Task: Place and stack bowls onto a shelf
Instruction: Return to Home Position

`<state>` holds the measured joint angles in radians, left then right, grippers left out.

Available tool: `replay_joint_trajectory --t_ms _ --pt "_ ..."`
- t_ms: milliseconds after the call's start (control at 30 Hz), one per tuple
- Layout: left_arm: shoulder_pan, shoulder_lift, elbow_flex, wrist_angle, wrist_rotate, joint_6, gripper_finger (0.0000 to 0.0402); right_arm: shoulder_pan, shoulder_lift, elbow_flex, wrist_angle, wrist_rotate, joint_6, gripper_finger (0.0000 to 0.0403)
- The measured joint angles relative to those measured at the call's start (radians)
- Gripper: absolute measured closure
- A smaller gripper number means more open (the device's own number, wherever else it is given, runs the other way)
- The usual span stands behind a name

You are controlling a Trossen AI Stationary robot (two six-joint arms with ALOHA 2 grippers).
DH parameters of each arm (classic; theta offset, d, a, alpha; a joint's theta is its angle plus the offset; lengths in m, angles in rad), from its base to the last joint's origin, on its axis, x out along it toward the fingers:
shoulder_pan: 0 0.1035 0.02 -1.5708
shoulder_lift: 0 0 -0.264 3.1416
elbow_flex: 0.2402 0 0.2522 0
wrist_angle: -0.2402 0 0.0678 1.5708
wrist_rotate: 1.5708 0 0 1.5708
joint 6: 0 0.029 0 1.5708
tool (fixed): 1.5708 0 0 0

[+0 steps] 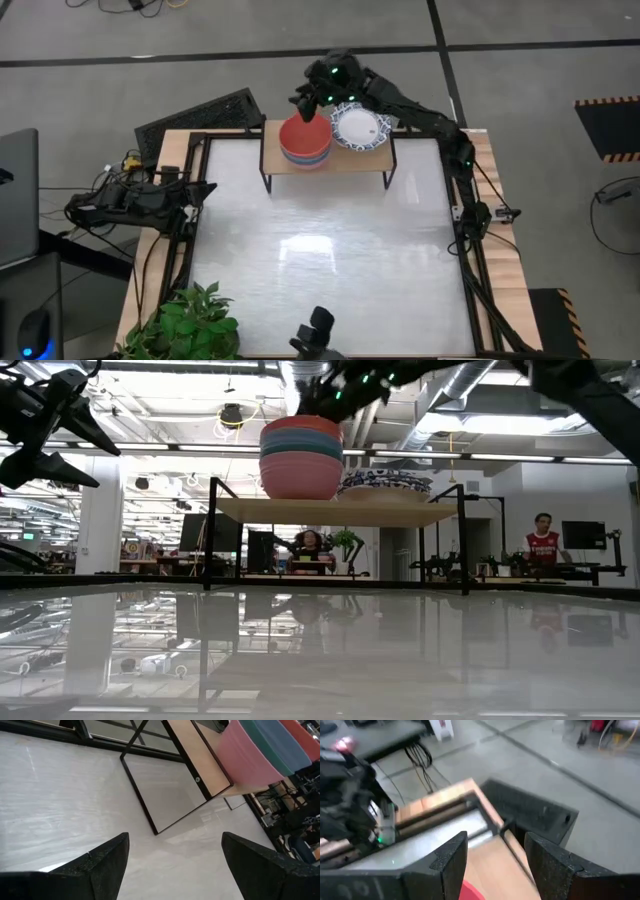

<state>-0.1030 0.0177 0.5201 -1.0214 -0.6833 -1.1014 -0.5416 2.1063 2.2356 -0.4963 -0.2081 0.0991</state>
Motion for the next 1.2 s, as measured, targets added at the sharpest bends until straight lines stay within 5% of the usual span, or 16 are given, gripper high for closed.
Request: replay_joint_trajectory --t_ms 200,733,967,1200 --pt "0.000 0.000 0.000 0.002 0.001 0.026 0.0100 0.015 -0.191 0.005 -0.032 -0.007 -0.058 0.0179" --pt "0.000 0.000 0.000 0.000 -0.029 0.078 0.0100 0.085 -0.719 -0.033 -0.491 -0.069 -0.159 0.0179" --pt "0.000 0.000 0.000 -0.001 -0.086 0.088 0.0100 0.140 -0.943 -0.365 -0.444 -0.079 -0.137 0.0179" --pt "0.000 0.000 0.000 -0.005 -0.089 0.089 0.0100 0.212 -1.222 -0.921 -0.031 -0.081 -0.033 0.0179"
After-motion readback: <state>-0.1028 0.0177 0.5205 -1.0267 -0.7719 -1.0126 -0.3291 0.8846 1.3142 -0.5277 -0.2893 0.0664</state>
